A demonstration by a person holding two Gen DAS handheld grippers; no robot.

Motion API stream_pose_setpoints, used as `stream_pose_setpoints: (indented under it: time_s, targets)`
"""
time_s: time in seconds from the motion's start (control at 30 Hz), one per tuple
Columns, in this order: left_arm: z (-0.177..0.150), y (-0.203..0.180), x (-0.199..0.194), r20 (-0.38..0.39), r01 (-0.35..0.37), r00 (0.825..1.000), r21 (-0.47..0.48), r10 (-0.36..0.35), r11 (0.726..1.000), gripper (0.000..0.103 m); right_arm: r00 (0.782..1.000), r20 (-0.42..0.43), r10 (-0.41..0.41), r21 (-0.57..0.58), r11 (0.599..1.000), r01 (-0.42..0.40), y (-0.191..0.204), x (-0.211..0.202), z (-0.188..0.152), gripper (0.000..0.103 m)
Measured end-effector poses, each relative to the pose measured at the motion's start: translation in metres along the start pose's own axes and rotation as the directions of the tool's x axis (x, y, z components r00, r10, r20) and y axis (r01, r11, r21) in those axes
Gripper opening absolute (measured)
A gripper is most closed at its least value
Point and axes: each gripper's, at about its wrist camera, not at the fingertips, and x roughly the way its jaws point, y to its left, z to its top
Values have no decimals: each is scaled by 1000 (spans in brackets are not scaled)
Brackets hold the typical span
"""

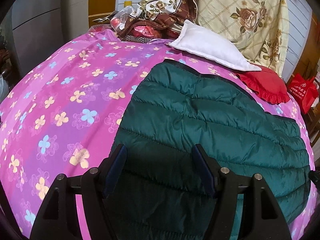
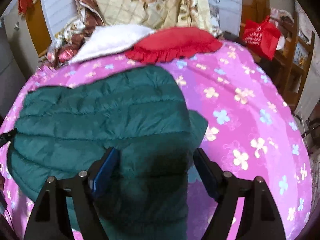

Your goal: Fold large clothes

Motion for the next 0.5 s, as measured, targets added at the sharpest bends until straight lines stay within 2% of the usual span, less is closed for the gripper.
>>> stream_pose_setpoints:
  time_s: [0.07, 0.23, 0.5]
  targets:
    - [-1, 0, 0, 2, -2, 1000, -5, 2, 1000, 51, 1000, 14, 15, 1, 1000, -15, 2, -6, 0, 82]
    - [-3, -1, 1, 1, 1, 1000, -6, -1, 1000, 51, 997, -73, -7, -22, 1000, 6, 6, 21, -8, 86]
    - [4, 12, -1, -9, 49, 999, -41, -49, 998, 51, 993, -86, 79, 95, 993, -71, -13, 19, -5, 88]
